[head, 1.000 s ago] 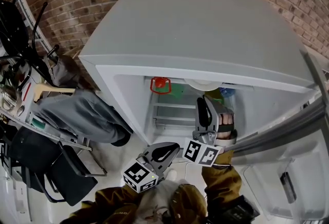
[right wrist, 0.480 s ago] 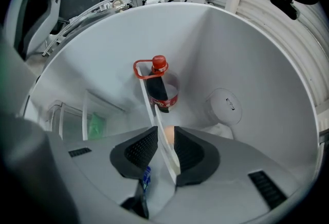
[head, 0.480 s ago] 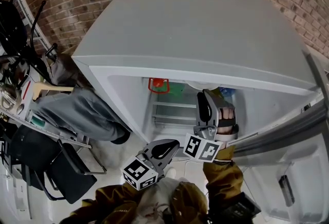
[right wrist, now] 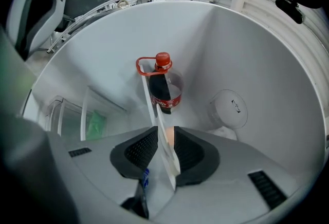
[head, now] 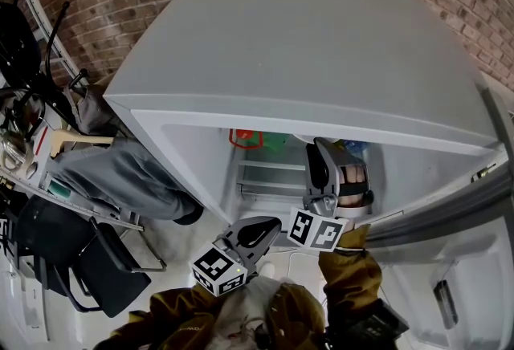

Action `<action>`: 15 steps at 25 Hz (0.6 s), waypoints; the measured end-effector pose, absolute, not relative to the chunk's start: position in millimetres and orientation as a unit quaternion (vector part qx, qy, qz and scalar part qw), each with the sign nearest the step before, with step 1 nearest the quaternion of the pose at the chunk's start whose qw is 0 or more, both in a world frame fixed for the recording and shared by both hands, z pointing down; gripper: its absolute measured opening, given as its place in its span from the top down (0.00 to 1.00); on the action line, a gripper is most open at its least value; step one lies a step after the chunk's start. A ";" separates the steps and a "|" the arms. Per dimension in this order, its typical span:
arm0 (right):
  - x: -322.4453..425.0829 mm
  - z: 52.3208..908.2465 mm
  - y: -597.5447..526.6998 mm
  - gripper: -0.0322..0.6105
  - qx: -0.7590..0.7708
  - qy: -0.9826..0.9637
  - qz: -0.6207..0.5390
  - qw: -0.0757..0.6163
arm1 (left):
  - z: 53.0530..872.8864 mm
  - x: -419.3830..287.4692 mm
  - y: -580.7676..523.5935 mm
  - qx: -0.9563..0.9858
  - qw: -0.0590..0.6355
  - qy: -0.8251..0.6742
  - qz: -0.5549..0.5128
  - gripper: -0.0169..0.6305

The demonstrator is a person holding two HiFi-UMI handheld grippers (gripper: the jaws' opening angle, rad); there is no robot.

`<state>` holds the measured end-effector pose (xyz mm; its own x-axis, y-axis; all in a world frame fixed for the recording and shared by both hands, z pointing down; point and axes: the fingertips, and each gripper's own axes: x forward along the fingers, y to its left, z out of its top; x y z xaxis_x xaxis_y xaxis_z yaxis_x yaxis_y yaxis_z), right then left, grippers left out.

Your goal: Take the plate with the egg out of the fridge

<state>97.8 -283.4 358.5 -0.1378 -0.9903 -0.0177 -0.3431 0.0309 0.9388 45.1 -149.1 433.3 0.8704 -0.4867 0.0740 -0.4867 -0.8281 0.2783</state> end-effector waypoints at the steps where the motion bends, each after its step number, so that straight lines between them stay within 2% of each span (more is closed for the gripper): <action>1: 97.7 358.5 -284.3 0.82 0.540 -0.614 -0.439 0.373 | 433.2 45.5 -149.7 0.956 0.146 -0.254 0.000 0.98; 15: 100.2 354.5 -293.6 0.82 0.530 -0.582 -0.463 0.408 | 433.8 47.6 -159.6 0.955 0.150 -0.255 -0.004 0.98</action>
